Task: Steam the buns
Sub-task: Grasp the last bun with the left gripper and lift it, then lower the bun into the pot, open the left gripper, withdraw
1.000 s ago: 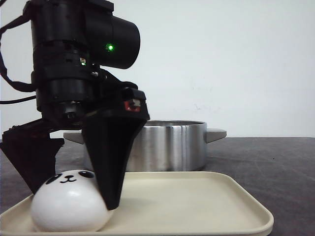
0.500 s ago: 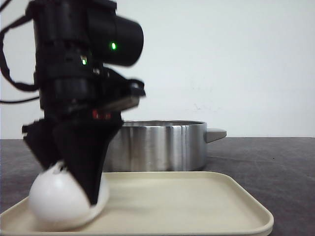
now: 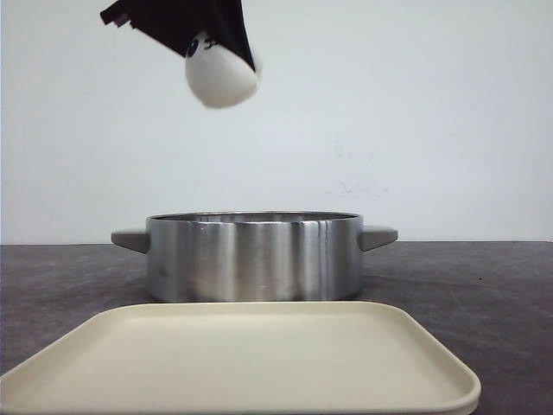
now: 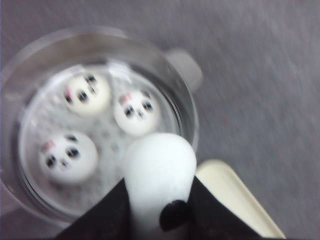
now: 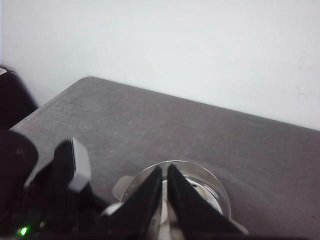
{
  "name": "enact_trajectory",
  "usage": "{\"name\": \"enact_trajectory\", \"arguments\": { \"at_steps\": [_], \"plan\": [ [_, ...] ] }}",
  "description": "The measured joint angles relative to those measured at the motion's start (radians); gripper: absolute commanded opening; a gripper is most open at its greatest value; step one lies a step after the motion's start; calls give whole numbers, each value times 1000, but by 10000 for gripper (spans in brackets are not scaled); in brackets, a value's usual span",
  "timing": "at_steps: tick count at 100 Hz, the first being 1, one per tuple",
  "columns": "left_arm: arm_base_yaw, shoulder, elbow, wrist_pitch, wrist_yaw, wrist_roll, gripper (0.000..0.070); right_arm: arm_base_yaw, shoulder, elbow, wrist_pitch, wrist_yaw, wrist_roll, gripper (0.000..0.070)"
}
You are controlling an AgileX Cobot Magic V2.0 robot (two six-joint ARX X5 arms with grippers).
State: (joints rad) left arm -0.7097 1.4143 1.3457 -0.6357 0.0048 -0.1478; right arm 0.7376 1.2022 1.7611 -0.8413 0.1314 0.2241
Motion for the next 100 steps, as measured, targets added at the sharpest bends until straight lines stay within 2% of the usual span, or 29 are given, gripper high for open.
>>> {"name": "enact_trajectory", "arguments": {
  "at_steps": [29, 54, 60, 74, 79, 82, 100],
  "plan": [
    [75, 158, 2, 154, 19, 19, 0, 0, 0, 0, -2, 0, 0, 10],
    [81, 359, 2, 145, 20, 28, 7, 0, 0, 0, -23, 0, 0, 10],
    [81, 384, 2, 142, 20, 29, 90, 0, 0, 0, -38, 0, 0, 10],
    [81, 397, 2, 124, 20, 29, 509, 0, 1, 0, -77, 0, 0, 10],
    [81, 397, 2, 128, 20, 30, 596, 0, 1, 0, -86, 0, 0, 10],
    [81, 397, 2, 126, 20, 30, 614, 0, 1, 0, -89, 1, 0, 10],
    [81, 396, 53, 50, 20, 30, 614, 0, 1, 0, -89, 24, -2, 10]
  ]
}}
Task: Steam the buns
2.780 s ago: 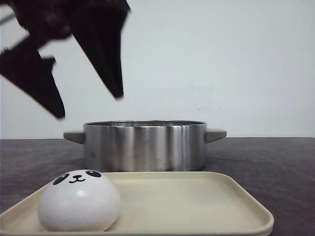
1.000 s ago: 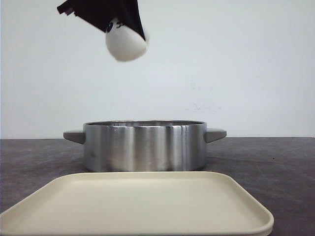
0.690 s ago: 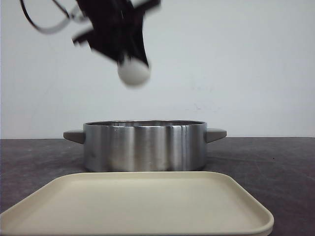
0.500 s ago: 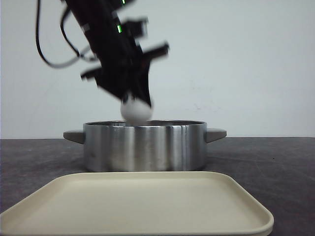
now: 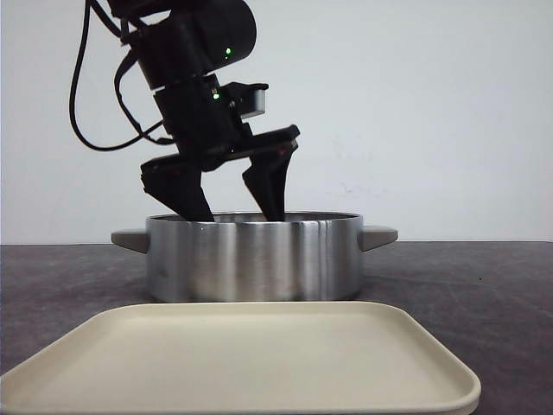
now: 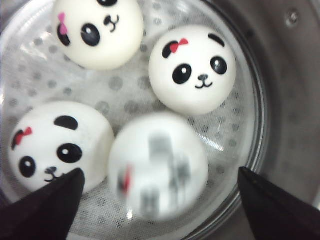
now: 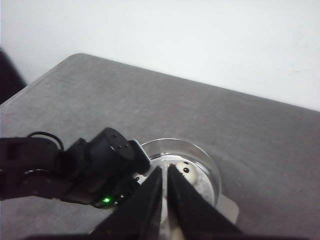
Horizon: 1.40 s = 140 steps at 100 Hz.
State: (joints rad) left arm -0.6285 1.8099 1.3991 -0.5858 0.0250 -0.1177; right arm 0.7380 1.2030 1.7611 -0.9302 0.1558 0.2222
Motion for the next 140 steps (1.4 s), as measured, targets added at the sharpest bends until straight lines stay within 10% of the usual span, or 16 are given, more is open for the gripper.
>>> {"name": "enact_trajectory", "arguments": {
  "at_steps": [28, 77, 99, 140],
  "plan": [
    [0, -206, 10, -9, -1, -14, 387, 0, 3, -82, 42, 57, -42, 10],
    [43, -741, 11, -76, -158, 22, 370, 77, -8, -589, 559, 58, -137, 10],
    [71, -948, -126, -107, -157, 30, 0, 123, -8, -659, 735, 97, -165, 10],
    [71, -1137, -393, -181, -157, -18, 0, 139, -8, -658, 878, 105, -225, 10]
  ]
}}
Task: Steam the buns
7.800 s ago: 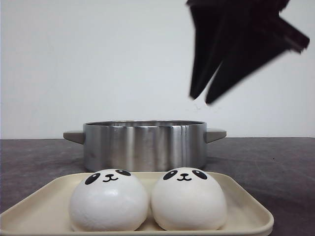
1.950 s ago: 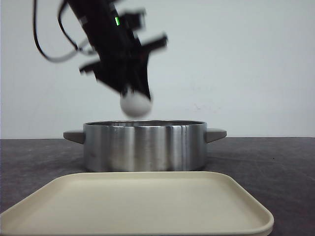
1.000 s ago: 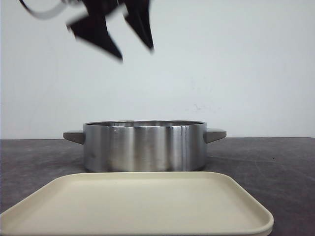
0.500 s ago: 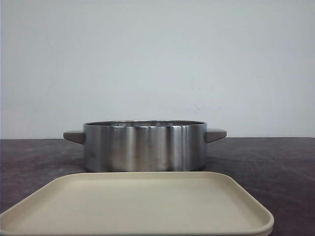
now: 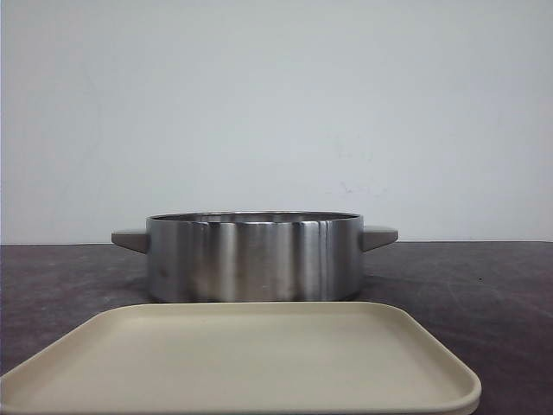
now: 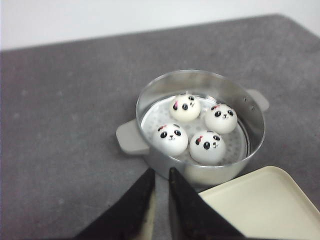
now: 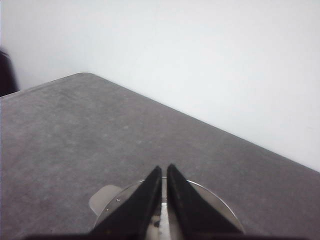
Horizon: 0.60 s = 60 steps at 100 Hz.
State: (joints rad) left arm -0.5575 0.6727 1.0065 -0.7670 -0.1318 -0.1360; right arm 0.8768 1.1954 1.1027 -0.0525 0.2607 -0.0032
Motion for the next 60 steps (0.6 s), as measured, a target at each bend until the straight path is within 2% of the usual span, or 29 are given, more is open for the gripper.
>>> {"name": "enact_trajectory", "arguments": {
  "at_steps": [60],
  "plan": [
    [0, -13, 0, -8, 0, -10, 0, 0, 0, 0, 0, 1, 0, 10]
  ]
}}
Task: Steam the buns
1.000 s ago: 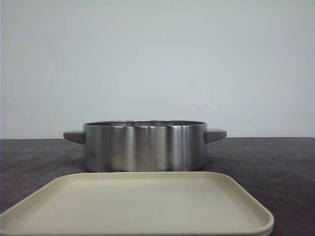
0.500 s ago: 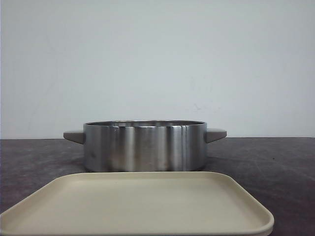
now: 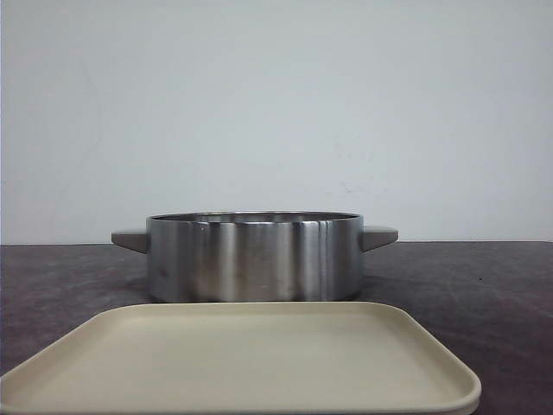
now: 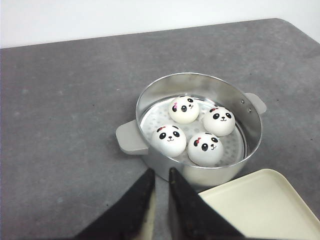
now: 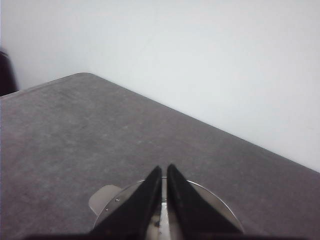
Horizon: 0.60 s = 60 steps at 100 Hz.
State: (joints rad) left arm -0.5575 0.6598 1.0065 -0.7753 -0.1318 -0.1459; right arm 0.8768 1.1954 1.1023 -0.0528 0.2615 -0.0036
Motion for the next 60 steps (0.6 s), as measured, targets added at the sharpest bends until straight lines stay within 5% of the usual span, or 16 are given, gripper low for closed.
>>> {"name": "enact_trajectory", "arguments": {
  "at_steps": [41, 60],
  "plan": [
    [0, 1, 0, 0, 0, 0, 0, -43, -136, -26, -104, 1, 0, 10],
    [0, 1, 0, 0, 0, 0, 0, -183, -369, -283, -19, -15, -39, 10]
  ]
}}
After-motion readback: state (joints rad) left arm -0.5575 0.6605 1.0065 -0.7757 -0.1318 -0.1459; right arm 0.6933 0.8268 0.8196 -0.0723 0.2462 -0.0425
